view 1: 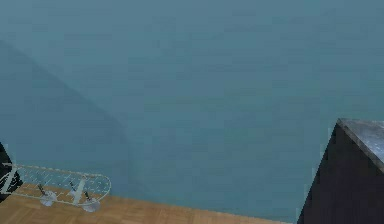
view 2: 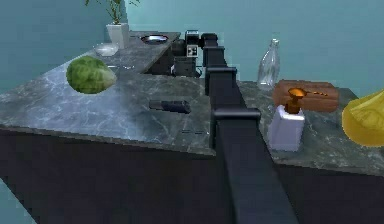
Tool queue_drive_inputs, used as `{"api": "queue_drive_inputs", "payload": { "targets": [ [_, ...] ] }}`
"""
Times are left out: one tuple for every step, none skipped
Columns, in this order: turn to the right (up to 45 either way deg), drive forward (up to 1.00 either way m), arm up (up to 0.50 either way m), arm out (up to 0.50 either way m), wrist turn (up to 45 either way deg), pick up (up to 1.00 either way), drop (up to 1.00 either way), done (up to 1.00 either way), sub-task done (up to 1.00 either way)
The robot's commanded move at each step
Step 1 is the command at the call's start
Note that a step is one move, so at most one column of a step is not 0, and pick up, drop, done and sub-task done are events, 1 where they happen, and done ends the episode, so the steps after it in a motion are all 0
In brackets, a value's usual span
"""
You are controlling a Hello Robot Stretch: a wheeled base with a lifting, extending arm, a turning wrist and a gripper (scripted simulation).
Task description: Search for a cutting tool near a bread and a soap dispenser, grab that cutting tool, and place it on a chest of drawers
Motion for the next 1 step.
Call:
{"api": "queue_drive_inputs", "payload": {
  "targets": [
    [0.0,0.00,-0.14,0.00,0.0,0.00,0.00,0.00,0.00]
  ]
}}
